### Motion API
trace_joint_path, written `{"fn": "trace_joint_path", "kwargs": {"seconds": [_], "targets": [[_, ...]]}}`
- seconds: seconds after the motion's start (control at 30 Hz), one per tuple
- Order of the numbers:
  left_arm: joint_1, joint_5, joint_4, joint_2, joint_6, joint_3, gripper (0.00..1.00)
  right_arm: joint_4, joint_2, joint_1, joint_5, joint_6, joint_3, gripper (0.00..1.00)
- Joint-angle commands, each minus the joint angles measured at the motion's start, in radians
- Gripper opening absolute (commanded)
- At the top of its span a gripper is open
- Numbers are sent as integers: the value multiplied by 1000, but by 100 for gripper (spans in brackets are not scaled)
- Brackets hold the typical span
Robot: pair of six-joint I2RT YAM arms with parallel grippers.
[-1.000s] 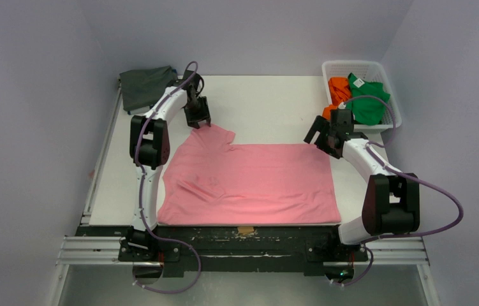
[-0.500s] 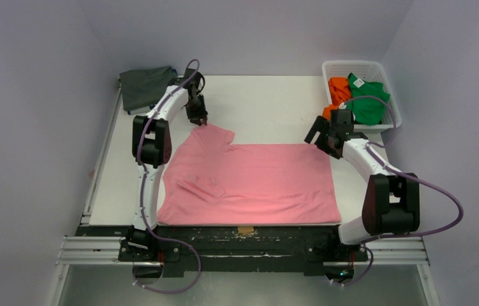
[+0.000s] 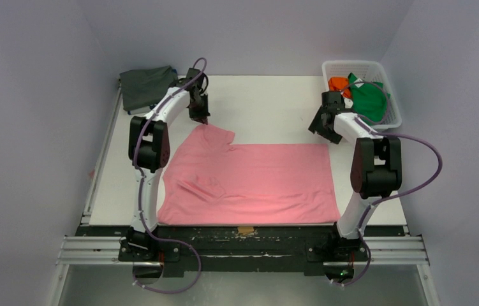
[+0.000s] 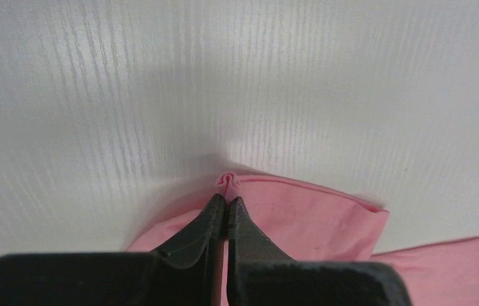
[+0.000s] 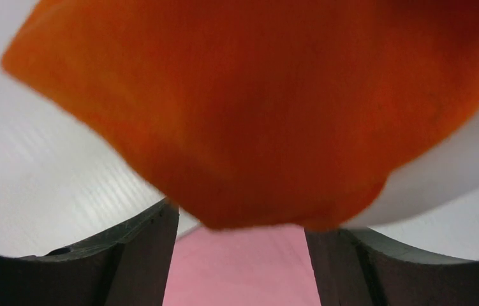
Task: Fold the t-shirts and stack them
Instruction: Grab the side of the flattened tshirt furthest away from the robot with both arms, then fold the other side of the tshirt into a rectangle
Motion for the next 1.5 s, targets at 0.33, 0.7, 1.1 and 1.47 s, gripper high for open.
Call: {"fn": "trace_joint_path", "kwargs": {"seconds": [0.33,0.7,1.1,1.47], "targets": [[-11,66,179,-239,42,-196,0,-46,88,6,107,36,15,51],[-17,95,223,-304,43,-300,0,-3,37,22,114,38,-83,28],[-28,137,287,-383,86,-375,0,66,-25,66,137,-17,-70,0],[-62,179,363,-616,116,-659,0,44,-180,132,126,-19,-191,0]]}}
